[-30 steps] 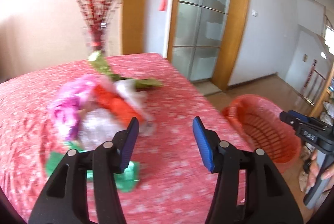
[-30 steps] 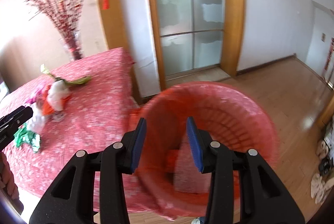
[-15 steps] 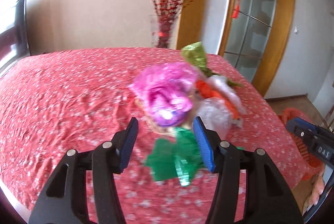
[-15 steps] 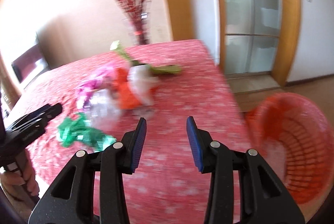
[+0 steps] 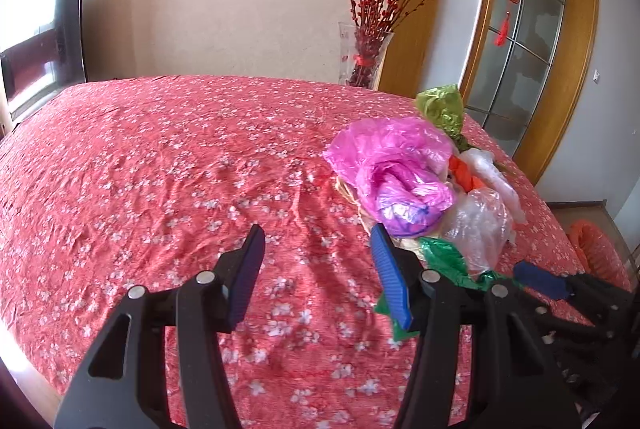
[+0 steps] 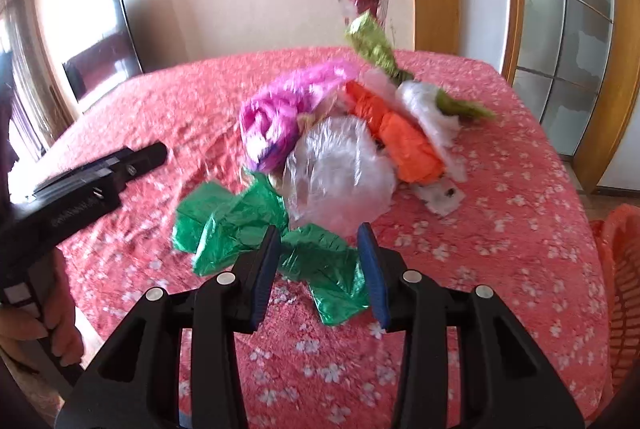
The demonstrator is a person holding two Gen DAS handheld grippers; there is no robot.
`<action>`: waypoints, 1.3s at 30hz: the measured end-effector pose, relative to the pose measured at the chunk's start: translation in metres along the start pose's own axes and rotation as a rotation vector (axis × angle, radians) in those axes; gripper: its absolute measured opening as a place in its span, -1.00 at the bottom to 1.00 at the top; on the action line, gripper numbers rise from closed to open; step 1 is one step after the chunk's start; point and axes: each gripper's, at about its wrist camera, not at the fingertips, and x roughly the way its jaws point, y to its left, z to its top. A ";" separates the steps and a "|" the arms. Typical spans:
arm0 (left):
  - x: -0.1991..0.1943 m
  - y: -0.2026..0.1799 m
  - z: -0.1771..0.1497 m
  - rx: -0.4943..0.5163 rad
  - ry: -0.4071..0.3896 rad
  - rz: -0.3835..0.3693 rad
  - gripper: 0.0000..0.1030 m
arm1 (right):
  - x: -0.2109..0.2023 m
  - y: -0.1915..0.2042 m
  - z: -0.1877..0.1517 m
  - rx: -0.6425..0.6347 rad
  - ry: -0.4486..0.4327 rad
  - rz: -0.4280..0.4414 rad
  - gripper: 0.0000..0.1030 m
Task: Collect trash
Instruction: 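Return to the table and grasp the green plastic bag with the right gripper, then grasp the pink plastic bag with the left gripper while the right gripper holds the green bag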
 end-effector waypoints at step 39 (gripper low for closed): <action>0.038 -0.062 0.022 0.076 0.036 -0.009 0.06 | -0.058 -0.075 -0.021 -0.001 -0.056 -0.079 -0.85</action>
